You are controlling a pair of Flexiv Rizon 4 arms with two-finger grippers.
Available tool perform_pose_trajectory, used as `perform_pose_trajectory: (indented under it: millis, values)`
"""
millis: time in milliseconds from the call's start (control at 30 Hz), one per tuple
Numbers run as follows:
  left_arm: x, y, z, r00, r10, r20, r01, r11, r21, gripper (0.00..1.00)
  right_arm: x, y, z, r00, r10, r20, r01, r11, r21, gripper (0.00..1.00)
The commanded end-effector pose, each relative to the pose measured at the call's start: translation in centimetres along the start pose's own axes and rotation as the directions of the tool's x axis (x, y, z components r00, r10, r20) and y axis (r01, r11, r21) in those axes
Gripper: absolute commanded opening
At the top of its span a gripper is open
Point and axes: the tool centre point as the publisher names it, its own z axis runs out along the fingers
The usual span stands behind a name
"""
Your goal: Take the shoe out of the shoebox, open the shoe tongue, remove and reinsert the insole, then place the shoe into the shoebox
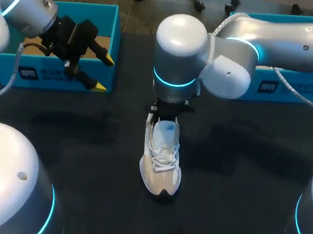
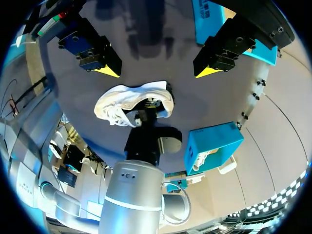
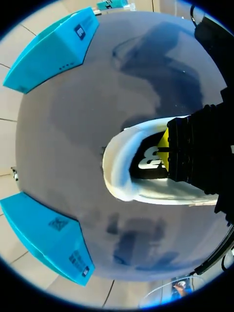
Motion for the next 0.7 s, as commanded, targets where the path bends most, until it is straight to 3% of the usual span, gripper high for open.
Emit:
perform_pose_trajectory:
  millis: [33,267,467,700]
  values:
    - [0.0,0.0,-0.1,1.000,0.000,-0.001,0.000,1.000,-0.003,1.00,0.8,0.2,2.1,1.000,0.001,0.006,-0.001,1.000,0.007,0.00]
    - [0.0,0.0,-0.1,1.000,0.000,-0.001,0.000,1.000,-0.003,1.00,1.0,-0.5,3.2,1.000,0.005,-0.018,-0.005,0.999,0.035,0.00]
    - [0.0,0.0,-0.1,1.000,0.000,-0.001,0.000,1.000,-0.003,1.00,1.3,-0.5,1.0,1.000,0.003,0.028,-0.002,1.000,-0.027,0.00]
    - [0.0,0.0,-0.1,1.000,0.000,-0.001,0.000,1.000,-0.003,1.00,1.1,0.2,1.0,0.997,-0.033,0.072,0.035,0.999,-0.029,0.00]
